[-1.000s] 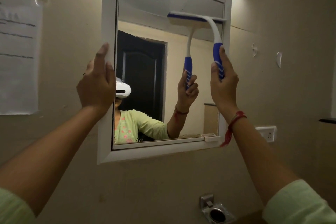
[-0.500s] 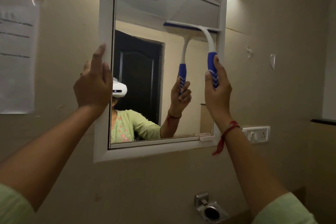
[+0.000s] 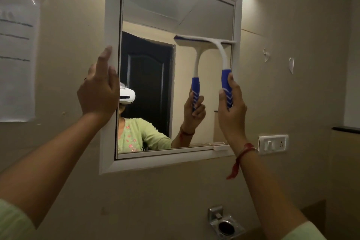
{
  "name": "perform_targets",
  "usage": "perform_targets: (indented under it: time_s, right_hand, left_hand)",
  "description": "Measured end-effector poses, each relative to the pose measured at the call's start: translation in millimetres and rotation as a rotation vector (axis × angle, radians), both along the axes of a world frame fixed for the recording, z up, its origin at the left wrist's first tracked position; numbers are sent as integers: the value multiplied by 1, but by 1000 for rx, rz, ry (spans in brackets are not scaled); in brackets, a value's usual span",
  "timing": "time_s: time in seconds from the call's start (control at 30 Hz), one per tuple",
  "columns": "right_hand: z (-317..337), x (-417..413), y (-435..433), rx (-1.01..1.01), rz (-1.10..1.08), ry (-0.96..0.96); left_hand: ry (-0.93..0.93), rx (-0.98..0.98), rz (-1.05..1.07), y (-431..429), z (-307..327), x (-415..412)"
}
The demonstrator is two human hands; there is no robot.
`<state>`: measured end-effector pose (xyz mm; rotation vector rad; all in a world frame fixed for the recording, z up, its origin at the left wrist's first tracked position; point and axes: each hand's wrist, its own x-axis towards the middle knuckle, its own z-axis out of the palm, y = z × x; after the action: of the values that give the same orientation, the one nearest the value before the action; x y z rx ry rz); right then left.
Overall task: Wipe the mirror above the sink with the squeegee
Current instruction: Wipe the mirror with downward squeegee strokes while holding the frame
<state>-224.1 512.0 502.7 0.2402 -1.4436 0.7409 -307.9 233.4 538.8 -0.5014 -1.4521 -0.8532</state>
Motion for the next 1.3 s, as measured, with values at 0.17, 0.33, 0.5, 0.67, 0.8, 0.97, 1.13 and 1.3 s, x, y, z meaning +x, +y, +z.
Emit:
perform_targets:
  time_s: [0.17, 0.33, 0.5, 0.67, 0.8, 0.97, 1.13, 1.3]
  right_hand:
    - [-25, -4, -5, -2, 17, -8]
    - [-65, 1, -9, -3, 57, -51]
    - [-20, -3, -12, -29, 46, 8]
    - [-69, -11, -17, -32, 79, 4]
    - [-98, -6, -19, -20, 131, -3]
    - [-58, -9, -24, -78, 98, 22]
    - [-113, -13, -27, -31, 106, -51]
    - [-129, -5, -26, -45, 110, -67]
  left_hand:
    - [6, -11, -1, 0, -1, -1]
    - [-12, -10, -10, -1, -1, 0]
    - [-2, -13, 0, -1, 0, -2]
    - [-2, -10, -4, 0, 0, -2]
    - [-4, -6, -7, -1, 0, -2]
    - [-11, -16, 13, -1, 0, 2]
    - [-10, -4, 26, -1, 0, 2]
    - [-3, 2, 17, 0, 0, 1]
